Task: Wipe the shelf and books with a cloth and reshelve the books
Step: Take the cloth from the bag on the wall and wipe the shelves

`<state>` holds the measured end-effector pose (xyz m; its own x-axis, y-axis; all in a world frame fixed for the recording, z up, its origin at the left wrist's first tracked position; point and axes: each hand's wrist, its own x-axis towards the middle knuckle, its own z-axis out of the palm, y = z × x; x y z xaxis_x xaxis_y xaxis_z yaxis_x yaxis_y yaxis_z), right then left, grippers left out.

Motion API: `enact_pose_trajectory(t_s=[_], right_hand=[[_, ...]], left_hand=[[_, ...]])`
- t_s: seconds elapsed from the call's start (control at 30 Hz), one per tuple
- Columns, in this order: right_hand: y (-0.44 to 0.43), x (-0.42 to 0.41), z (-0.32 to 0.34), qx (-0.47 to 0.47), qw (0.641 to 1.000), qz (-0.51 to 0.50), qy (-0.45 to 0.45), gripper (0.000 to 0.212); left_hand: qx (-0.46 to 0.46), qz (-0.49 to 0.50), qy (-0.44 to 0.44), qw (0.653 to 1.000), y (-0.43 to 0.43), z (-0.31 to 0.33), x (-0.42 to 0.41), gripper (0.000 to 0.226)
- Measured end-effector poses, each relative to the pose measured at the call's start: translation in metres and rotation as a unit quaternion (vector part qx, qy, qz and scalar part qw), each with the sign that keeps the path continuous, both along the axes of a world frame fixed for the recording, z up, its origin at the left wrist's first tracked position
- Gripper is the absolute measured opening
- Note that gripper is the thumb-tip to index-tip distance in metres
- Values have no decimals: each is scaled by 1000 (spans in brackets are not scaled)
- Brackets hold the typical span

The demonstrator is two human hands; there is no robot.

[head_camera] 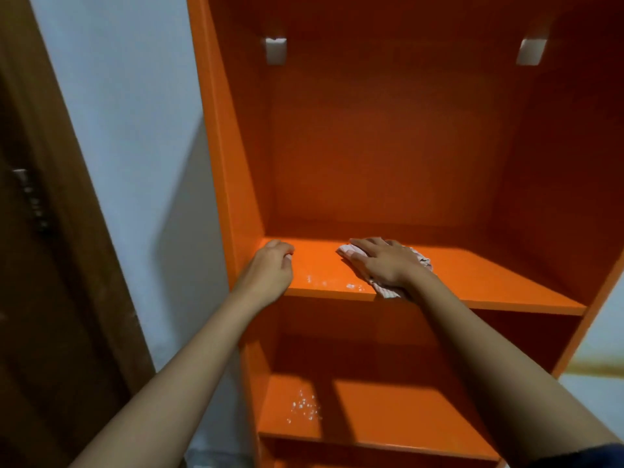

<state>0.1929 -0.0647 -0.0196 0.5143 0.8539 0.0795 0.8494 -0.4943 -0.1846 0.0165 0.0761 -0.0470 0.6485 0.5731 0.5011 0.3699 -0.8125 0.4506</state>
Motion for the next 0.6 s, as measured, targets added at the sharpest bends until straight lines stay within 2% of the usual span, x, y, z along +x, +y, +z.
enact_pose_trajectory(t_s=[0.13,0.27,0.33,0.4,0.5,0.6], right_hand=[[25,7,0,-9,999,46,-3,57],[40,10,2,-11,995,99,3,57],[42,9,4,-10,992,128,4,56],[40,6,6,-8,988,156,11,54],[37,-8,4,12,980,195,21,52],[36,-38,2,38,971,233,41,50]], left_hand=[[98,-10,-161,982,-18,4,-16,29],[254,12,-331,909,-29,23,-30,34],[256,48,-372,891,-23,31,-30,42],[198,70,-388,897,-16,36,-30,49],[98,36,-353,930,-14,35,-34,57],[91,30,-293,951,-9,29,-41,67]])
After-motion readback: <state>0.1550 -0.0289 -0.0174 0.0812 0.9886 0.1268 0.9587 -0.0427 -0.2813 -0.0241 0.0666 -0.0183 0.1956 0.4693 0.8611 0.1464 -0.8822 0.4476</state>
